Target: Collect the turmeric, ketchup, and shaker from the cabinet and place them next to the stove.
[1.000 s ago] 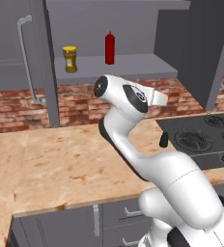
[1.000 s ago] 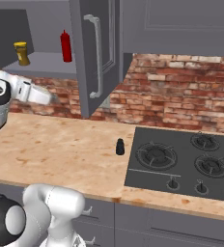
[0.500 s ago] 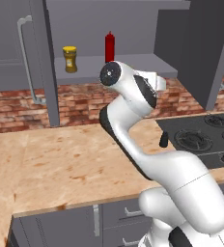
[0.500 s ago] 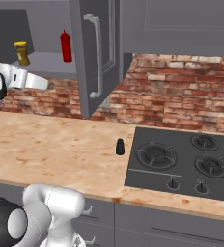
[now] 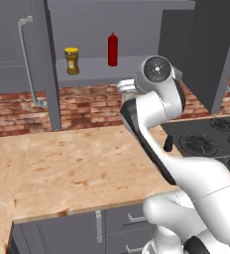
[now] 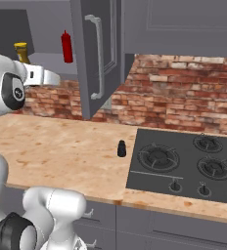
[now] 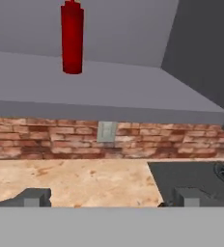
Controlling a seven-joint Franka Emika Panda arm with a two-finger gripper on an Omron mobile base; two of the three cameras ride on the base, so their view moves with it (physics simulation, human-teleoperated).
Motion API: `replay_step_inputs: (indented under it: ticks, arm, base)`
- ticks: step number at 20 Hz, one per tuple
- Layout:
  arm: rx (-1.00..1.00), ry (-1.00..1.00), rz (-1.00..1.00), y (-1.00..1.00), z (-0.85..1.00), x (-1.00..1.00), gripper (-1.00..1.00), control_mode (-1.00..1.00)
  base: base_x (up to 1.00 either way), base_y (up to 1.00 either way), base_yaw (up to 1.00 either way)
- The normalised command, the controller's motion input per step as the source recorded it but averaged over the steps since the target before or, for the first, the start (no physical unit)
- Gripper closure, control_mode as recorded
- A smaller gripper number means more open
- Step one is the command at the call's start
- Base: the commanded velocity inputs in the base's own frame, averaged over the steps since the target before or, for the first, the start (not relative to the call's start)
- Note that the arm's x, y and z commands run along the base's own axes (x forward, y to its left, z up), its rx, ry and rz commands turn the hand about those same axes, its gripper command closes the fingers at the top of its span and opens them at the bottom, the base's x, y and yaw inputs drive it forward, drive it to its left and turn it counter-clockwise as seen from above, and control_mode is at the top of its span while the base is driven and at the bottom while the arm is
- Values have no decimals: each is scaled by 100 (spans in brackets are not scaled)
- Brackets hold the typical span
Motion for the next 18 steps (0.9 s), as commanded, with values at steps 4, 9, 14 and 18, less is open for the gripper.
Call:
replay_step_inputs:
  ticks: [4,9,14,18]
  arm:
    - [6,0,29,18,39,1,-100,-100]
    - [5,-2,18,18,36,3,-100,-100]
    - [2,-25,12,0,15,0,-100,-100]
    - [1,-36,8,0,6,-4,-100,-100]
  base:
    - [0,0,0]
    - [0,0,0]
    - [0,0,0]
    - [0,0,0]
